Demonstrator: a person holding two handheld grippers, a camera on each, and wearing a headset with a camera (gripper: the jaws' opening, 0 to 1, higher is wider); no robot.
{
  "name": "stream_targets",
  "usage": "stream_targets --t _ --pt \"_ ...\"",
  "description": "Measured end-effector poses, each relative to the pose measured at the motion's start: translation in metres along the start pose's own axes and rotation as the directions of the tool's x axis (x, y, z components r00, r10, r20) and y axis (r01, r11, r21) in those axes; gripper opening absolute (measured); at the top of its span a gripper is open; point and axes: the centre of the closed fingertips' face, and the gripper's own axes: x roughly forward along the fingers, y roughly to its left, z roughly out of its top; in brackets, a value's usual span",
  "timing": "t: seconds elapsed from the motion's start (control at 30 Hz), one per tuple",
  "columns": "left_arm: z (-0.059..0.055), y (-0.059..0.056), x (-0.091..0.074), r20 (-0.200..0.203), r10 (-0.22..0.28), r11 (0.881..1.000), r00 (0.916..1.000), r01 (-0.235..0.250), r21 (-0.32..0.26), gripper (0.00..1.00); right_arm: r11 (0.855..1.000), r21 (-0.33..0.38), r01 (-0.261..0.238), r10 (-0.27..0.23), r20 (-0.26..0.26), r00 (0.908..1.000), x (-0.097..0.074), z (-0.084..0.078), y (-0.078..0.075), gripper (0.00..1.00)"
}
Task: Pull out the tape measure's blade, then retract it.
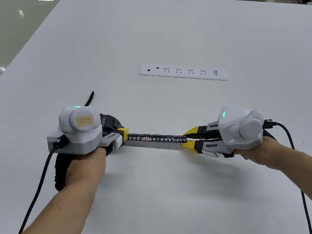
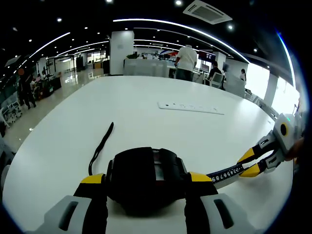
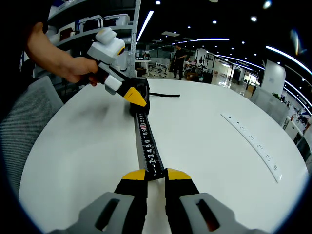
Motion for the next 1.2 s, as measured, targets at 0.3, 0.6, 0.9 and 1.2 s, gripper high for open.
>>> stream_targets --t 0.3,0.6,0.9,1.2 --pt "0.0 0.0 0.0 -0.001 -0.002 1.0 1.0 0.002 0.0 0.61 1.0 0.0 -0.005 0.005 0.009 0.9999 0.009 0.005 0.003 0.11" --pt "0.0 0.0 0.0 -0.001 -0.005 1.0 1.0 0.005 -0.005 0.61 1.0 -0.005 -0.014 0.014 0.02 0.9997 0.021 0.014 0.006 0.12" --pt "0.0 0.001 0.001 -0.004 -0.009 1.0 1.0 0.009 -0.007 0.61 1.0 -0.006 -0.021 0.021 0.025 0.9995 0.03 0.021 0.008 0.12" --pt "0.0 0.001 0.001 -0.005 -0.012 1.0 0.9999 0.012 -0.01 0.61 1.0 -0.01 -0.027 0.027 0.031 0.9991 0.04 0.028 0.011 0.12"
